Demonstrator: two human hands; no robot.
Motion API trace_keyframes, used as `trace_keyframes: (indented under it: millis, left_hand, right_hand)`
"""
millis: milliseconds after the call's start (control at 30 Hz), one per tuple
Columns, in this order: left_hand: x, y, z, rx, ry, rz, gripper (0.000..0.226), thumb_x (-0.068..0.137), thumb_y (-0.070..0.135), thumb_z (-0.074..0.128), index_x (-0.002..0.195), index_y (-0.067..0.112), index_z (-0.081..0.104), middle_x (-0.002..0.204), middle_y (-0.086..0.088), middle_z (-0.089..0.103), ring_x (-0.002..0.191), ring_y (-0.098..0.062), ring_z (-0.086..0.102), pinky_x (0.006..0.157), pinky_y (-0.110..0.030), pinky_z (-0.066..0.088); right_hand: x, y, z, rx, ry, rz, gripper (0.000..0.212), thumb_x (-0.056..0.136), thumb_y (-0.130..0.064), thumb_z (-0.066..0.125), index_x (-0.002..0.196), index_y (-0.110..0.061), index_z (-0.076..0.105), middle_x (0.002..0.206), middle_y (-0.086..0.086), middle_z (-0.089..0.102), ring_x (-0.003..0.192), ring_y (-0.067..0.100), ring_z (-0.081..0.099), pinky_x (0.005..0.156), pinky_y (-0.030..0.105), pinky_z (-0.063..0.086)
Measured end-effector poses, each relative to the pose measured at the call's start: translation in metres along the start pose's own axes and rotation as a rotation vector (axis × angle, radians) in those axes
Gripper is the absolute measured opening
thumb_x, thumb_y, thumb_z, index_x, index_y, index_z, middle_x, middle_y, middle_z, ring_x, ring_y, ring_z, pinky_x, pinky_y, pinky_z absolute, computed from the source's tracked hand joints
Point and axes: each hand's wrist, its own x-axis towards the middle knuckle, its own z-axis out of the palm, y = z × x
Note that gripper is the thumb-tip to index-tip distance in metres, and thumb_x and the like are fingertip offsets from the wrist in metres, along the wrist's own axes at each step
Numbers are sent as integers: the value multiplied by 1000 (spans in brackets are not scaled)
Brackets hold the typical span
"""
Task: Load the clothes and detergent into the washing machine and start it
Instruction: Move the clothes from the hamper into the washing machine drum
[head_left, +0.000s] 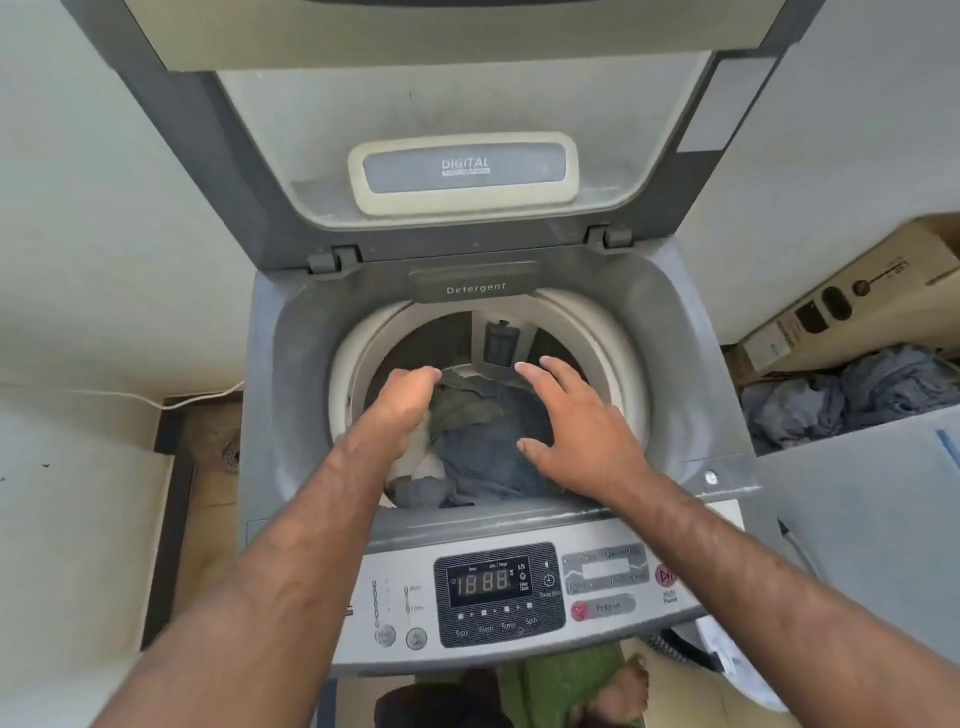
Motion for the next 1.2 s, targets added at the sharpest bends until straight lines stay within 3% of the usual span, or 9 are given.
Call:
trace_keyframes:
  millis: [100,200,367,467,600,733,867,1000,1200]
  left_hand:
    - [0,-2,4,52,-12,23,59,87,43,57,135,10,58,130,-9,64,117,-27,60,89,-39,43]
    - [-15,5,14,92,-37,77,44,99,33,55,135,8,55,129,-7,57,110,-21,55,85,-37,41]
    - [-36,16,33,169,-95,162,18,102,29,54,112,16,61,100,4,58,91,-11,51,91,-38,41]
    - [-56,31,50,209,-113,241,36,99,35,57,130,17,57,125,1,60,113,-16,55,95,-42,43]
    - [-83,55,83,285,-156,364,36,99,35,58,130,18,56,123,4,59,112,-15,55,92,-40,47]
    - [-117,74,137,367,-244,488,48,99,39,57,143,21,52,139,8,55,127,-15,51,93,-36,44]
    - [-158,82,206,466,-327,615,55,100,36,59,152,19,46,140,2,52,123,-14,49,93,-29,39]
    - [-192,76,275,548,-395,668,59,98,37,59,153,22,43,151,-2,50,130,-17,51,108,-34,41]
    - [-223,39,391,670,-548,688,52,99,30,61,148,18,49,132,6,54,122,-12,51,101,-29,40]
  right_hand:
    - [-2,0,-2,-2,15,-9,91,90,-40,73,162,-41,17,173,-8,14,152,20,34,109,52,45]
    - [-6,2,-4,5,32,-19,90,89,-40,72,162,-40,18,172,-7,15,151,20,37,108,52,45]
    - [-18,8,-16,44,87,-22,88,89,-38,73,161,-40,22,171,-9,18,148,21,39,109,53,45]
    - [-30,16,-30,70,139,-7,87,89,-38,73,161,-39,24,170,-10,20,148,19,39,109,53,44]
    - [-52,37,-56,111,216,30,86,90,-37,73,161,-38,25,169,-8,22,149,19,38,110,52,44]
    - [-85,72,-83,159,312,103,84,90,-34,72,160,-40,26,169,-10,21,151,16,35,111,52,40]
    - [-124,119,-106,220,407,187,83,89,-31,72,160,-39,29,168,-9,23,150,16,36,111,52,41]
    - [-170,176,-118,315,483,263,81,87,-32,73,157,-40,33,166,-9,27,143,19,47,109,55,47]
    - [-246,271,-104,382,522,438,80,86,-28,74,157,-38,36,164,-10,31,144,18,44,110,54,45]
